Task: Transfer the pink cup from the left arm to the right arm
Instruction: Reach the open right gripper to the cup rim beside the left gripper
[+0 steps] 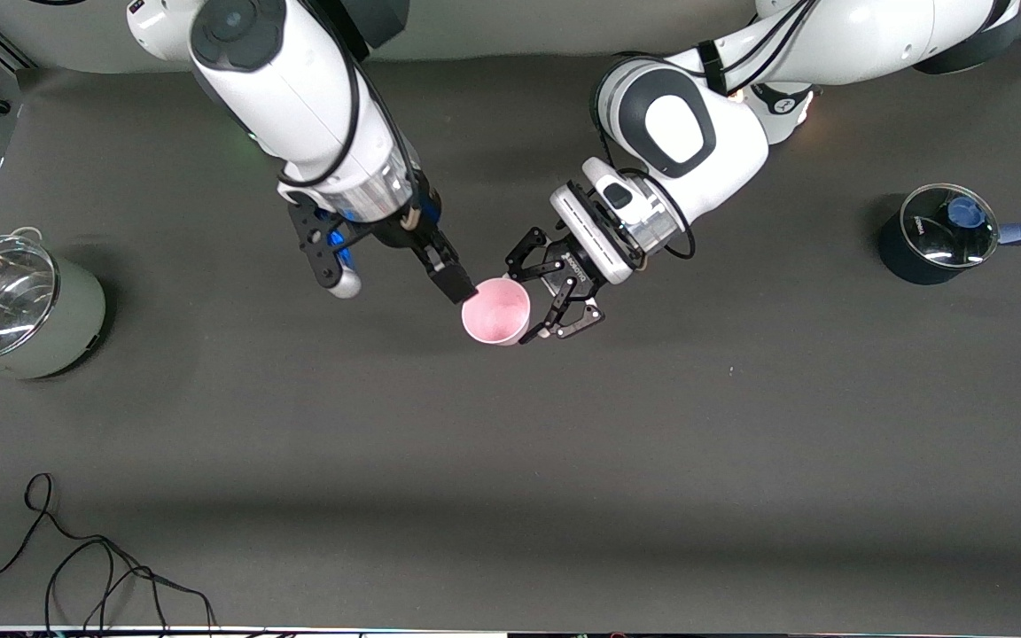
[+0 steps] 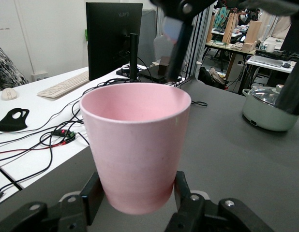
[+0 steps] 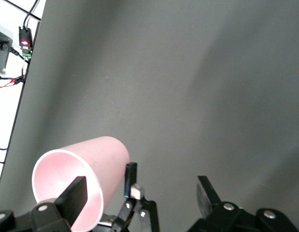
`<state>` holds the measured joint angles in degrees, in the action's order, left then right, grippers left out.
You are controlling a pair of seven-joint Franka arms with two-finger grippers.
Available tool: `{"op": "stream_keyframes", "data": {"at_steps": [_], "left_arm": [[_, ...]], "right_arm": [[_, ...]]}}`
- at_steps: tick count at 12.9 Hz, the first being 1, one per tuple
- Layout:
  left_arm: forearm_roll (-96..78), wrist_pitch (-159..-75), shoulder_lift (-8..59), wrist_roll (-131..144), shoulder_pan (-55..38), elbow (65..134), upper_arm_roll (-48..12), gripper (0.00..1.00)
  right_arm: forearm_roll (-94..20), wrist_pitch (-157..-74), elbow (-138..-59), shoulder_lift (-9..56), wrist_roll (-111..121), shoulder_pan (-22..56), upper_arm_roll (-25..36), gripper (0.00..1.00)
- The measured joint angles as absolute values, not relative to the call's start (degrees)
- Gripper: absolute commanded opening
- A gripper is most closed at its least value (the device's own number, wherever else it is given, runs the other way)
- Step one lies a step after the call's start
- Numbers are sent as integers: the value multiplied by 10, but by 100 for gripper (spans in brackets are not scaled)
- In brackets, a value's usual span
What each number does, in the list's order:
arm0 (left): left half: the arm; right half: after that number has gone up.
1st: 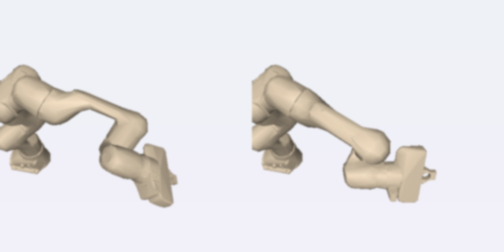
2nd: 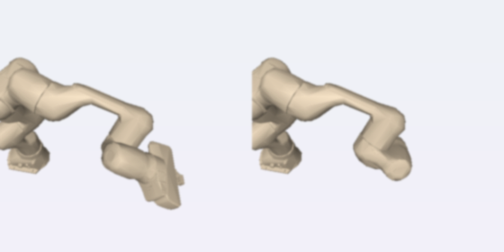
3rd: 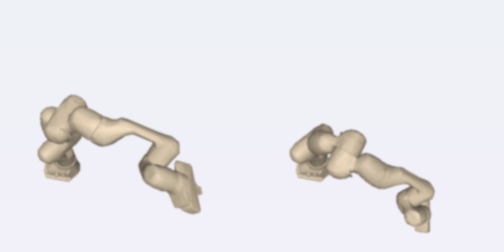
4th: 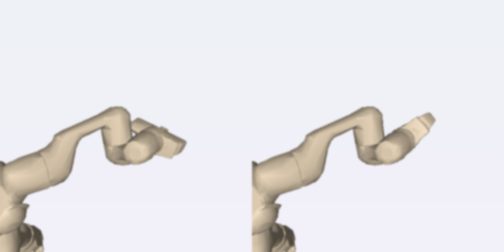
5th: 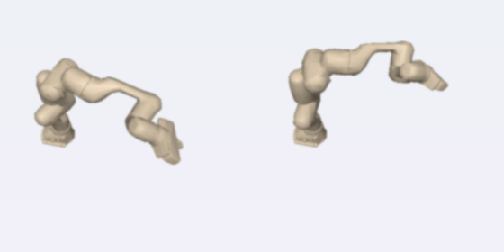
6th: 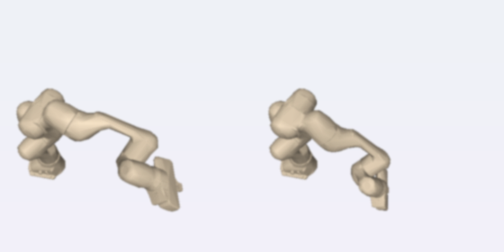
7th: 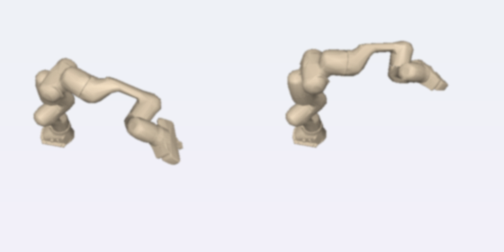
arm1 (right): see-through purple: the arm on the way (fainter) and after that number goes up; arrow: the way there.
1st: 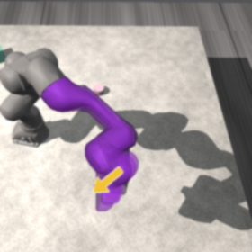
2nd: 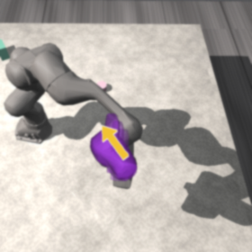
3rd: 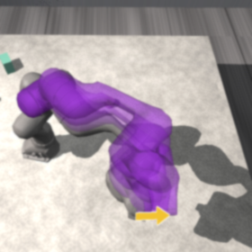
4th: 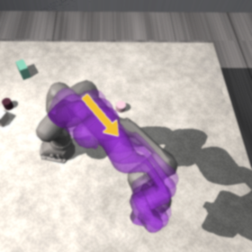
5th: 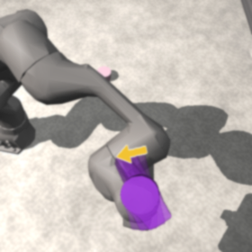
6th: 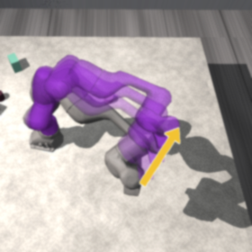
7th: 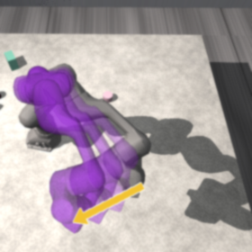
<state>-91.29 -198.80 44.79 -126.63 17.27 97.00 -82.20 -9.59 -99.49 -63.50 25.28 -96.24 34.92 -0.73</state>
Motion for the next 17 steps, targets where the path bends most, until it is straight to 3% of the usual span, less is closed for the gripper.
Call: {"op": "stream_keyframes", "data": {"at_steps": [13,14,15,17], "left_arm": [[-913,-1988,448,-1266,172,970,-822,33],[-913,-1988,448,-1266,172,970,-822,33],[-913,-1988,448,-1266,172,970,-822,33],[-913,-1988,448,-1266,172,970,-822,33]], "right_arm": [[-90,-1020,-627,278,-971,359,-7,95],[-90,-1020,-627,280,-971,362,-7,86],[-90,-1020,-627,282,-971,363,-7,70],[-90,-1020,-627,284,-971,365,-7,9]]}}
